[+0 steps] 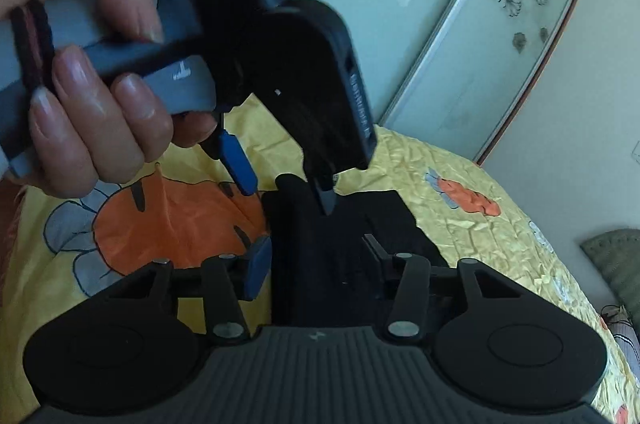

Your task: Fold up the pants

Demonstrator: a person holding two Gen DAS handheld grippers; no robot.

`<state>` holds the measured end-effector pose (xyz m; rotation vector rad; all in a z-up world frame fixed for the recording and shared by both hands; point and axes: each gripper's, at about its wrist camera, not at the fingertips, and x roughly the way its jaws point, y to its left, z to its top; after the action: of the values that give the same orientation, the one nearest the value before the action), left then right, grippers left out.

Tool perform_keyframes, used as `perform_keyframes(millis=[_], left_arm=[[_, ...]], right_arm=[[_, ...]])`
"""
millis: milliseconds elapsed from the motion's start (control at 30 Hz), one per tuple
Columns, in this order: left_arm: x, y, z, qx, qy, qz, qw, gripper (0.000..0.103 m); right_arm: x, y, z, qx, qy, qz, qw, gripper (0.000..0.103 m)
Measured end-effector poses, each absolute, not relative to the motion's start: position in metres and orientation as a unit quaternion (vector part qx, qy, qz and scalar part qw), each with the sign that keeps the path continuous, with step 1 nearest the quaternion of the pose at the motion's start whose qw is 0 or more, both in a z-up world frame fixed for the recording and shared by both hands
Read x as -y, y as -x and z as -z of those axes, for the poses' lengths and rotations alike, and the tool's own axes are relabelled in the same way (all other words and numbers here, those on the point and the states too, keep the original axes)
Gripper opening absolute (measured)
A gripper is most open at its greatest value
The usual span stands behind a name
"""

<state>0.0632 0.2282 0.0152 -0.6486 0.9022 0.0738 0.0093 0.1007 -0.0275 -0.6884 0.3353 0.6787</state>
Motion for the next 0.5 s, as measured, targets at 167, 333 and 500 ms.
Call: perform_keyframes(millis=[167, 333, 500], left_arm=[[-0.235, -0.07, -0.008, -0.434, 0.353, -0.01, 0.829, 0.054], [-0.237, -0.075, -0.004, -0.431, 0.377, -0.009, 0.82, 0.049], [-0.239, -0.076, -0.002, -0.431, 0.357, -0.023, 0.828, 0.01]], right_arm=[[-0.11, -0.016, 0.038, -0.164, 0.341, -0.296, 0.877, 0.031], [-0.114, -0.016, 0.044, -0.18, 0.34, -0.297, 0.874, 0.01], [-0.108, -0.015, 0.041, -0.188, 0.31, -0.312, 0.878, 0.007]])
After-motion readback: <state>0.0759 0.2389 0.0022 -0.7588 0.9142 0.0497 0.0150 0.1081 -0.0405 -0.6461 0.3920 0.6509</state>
